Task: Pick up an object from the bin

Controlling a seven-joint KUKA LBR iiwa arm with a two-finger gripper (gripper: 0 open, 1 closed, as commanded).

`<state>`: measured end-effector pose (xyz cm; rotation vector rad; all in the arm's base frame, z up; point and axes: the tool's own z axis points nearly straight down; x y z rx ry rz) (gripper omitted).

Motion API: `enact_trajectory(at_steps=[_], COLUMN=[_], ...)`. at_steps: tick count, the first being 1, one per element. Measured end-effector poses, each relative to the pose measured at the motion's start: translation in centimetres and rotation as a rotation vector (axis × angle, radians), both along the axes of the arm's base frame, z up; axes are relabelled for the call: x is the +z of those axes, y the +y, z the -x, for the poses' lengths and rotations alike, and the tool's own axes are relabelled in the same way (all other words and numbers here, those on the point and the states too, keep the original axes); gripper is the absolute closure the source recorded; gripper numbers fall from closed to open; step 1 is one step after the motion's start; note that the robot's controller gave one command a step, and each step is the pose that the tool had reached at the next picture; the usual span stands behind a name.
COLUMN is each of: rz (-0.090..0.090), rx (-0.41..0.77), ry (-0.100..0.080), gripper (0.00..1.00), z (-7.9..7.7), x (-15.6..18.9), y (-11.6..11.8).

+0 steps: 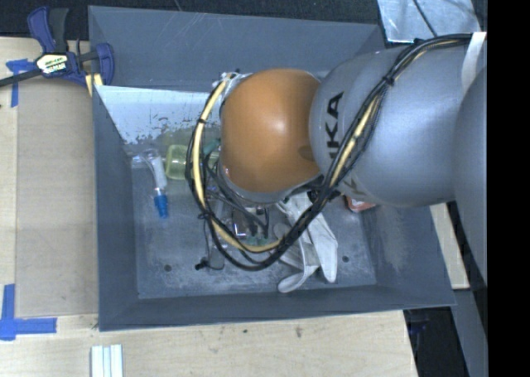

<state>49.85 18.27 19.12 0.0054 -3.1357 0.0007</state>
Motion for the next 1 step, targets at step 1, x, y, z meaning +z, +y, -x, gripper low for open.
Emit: enact_trajectory(at_steps=[1], rz=[-0.002], rx=[-0.004], ry=[-0.008], gripper=[0.0], z=[-0.21], x=[0.44], y=[-0.1])
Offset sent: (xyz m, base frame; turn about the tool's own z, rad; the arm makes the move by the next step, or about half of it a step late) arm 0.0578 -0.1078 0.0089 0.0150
